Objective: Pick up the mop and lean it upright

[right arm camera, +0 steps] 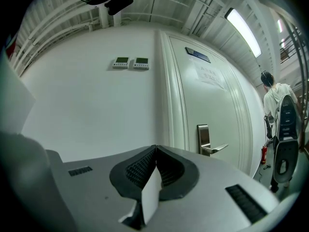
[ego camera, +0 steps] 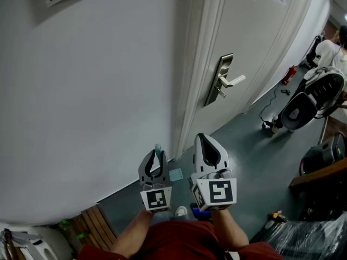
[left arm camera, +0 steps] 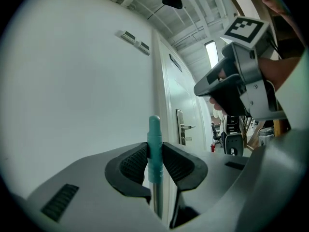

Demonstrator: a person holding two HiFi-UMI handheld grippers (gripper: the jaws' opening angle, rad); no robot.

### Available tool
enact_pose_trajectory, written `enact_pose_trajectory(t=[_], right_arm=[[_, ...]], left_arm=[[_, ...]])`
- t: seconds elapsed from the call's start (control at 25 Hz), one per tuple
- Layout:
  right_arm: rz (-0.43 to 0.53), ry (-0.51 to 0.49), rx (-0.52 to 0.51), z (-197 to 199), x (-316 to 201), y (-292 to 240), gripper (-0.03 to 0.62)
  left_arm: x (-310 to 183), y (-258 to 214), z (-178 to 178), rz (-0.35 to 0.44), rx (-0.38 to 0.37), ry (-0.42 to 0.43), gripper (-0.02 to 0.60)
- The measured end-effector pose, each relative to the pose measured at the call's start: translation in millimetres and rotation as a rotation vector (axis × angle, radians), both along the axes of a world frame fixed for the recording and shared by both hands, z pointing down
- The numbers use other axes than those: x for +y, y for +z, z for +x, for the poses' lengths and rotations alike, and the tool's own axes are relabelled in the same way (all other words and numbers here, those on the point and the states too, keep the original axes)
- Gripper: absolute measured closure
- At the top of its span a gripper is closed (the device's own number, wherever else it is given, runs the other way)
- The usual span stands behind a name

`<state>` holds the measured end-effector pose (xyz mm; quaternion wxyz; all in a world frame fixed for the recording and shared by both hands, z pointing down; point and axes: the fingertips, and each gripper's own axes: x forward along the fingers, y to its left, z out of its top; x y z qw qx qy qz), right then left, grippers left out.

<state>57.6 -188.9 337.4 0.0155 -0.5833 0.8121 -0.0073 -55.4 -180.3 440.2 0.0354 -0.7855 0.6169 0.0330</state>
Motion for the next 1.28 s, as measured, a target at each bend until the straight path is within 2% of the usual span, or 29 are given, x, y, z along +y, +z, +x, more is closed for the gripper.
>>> enact_pose_trajectory(t=[0.44,1.28], right_arm=[[-0.012,-0.007,0.005,-2.5,-0.8,6.6,0.577],[-0.015,-0.009,-0.005,-3.8,-2.8,8.8,0.577]], left_arm=[[-4.4,14.2,1.1,0.031,0.000,0.006,0.471],[-26.3,21.2,-8.9,-0.023,-0.003,-0.009,0.468]])
